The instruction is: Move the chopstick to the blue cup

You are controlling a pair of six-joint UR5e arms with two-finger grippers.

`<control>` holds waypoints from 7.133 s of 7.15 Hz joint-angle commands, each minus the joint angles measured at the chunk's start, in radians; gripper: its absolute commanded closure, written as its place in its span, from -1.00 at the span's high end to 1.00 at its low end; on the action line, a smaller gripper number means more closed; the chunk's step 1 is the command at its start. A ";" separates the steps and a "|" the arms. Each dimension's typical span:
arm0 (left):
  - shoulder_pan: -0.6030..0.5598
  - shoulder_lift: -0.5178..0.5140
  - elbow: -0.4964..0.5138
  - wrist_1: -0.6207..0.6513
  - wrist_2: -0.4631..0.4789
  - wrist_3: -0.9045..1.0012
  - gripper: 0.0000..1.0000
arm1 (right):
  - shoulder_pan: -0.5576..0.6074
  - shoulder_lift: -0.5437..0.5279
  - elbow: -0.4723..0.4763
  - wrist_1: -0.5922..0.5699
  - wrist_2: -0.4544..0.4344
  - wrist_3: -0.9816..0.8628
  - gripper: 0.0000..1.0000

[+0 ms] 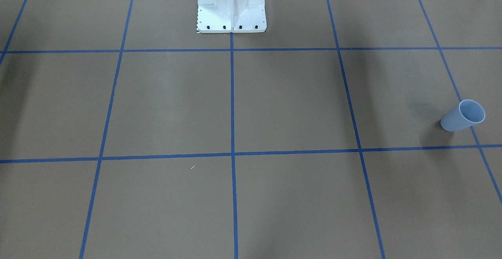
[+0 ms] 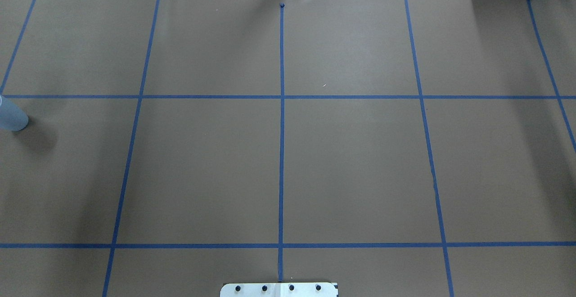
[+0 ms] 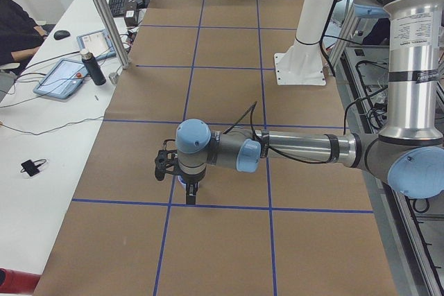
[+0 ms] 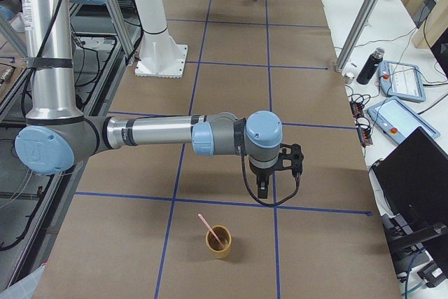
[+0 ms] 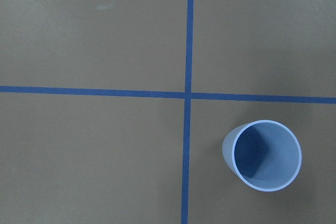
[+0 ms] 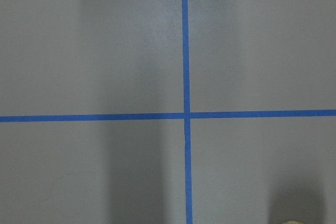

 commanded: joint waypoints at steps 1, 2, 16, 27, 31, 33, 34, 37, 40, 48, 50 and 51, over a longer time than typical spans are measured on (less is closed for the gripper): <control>0.052 -0.033 0.077 -0.092 0.006 -0.061 0.96 | -0.002 0.004 0.002 0.000 0.008 0.007 1.00; 0.063 -0.066 0.129 -0.156 0.004 -0.131 0.96 | -0.011 0.007 0.006 -0.004 0.002 0.016 1.00; 0.222 -0.149 0.294 -0.230 0.003 -0.250 -1.00 | -0.043 0.030 -0.007 -0.010 0.034 0.025 1.00; 0.559 -0.806 0.188 0.127 0.074 -1.072 -1.00 | -0.050 -0.009 0.010 0.002 0.008 0.024 1.00; 0.812 -0.954 0.241 0.113 0.266 -1.297 -1.00 | -0.071 -0.008 0.009 0.000 0.028 0.027 1.00; 0.859 -1.014 0.316 0.110 0.312 -1.313 -1.00 | -0.079 -0.005 0.009 0.002 0.028 0.027 1.00; 0.866 -1.015 0.327 0.109 0.312 -1.310 -1.00 | -0.080 -0.002 0.009 0.000 0.030 0.028 1.00; 0.883 -1.011 0.361 0.047 0.315 -1.310 -0.72 | -0.083 0.004 0.010 0.000 0.045 0.059 1.00; 0.861 -0.997 0.286 0.063 0.314 -1.310 0.96 | -0.083 0.010 0.012 0.000 0.051 0.059 1.00; 0.718 -0.816 -0.021 0.268 0.294 -1.180 0.96 | 0.064 -0.181 -0.028 -0.013 0.051 -0.047 1.00; 0.707 -0.813 -0.022 0.270 0.295 -1.157 0.96 | 0.069 -0.241 -0.013 -0.041 0.051 -0.053 1.00; 0.707 -0.810 -0.022 0.268 0.299 -1.157 0.96 | 0.075 -0.244 -0.013 -0.055 0.039 -0.080 1.00</control>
